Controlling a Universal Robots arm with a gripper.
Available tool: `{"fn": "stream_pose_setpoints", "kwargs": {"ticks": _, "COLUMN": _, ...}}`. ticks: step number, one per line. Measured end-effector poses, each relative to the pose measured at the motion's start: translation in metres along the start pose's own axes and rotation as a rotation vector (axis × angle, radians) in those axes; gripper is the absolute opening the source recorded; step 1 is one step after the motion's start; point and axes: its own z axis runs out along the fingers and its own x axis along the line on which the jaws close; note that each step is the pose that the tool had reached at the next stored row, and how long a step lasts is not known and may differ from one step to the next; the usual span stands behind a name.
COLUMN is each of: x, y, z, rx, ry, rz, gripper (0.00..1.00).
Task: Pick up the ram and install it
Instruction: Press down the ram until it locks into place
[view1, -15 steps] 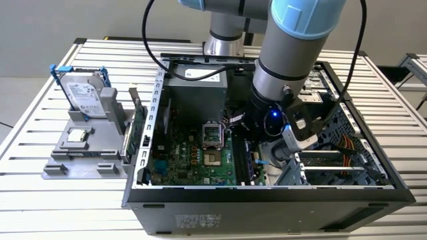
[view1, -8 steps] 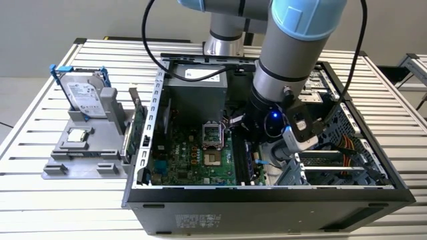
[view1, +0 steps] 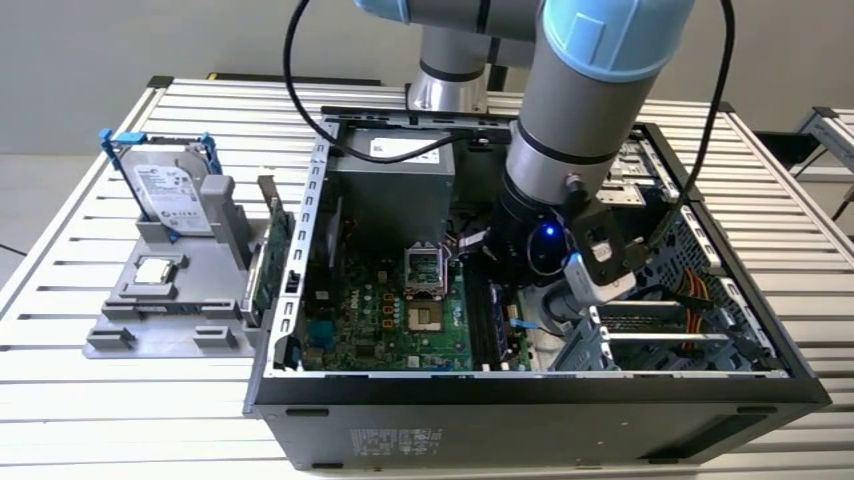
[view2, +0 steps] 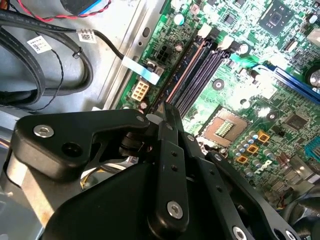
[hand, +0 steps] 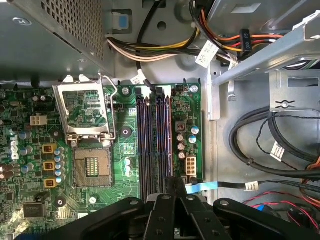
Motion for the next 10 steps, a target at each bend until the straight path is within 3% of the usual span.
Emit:
{"fn": "stream_pose_setpoints", "kwargs": {"ticks": 4, "x": 0.0014, "y": -0.0003, "z": 0.0001, "rx": 0.0002, "ry": -0.0006, "rz": 0.066, "gripper": 0.0}}
{"fn": "stream_pose_setpoints", "kwargs": {"ticks": 10, "x": 0.0018, "y": -0.0003, "z": 0.0001, "rx": -0.0017, "ry": 0.0006, "rz": -0.035, "gripper": 0.0}}
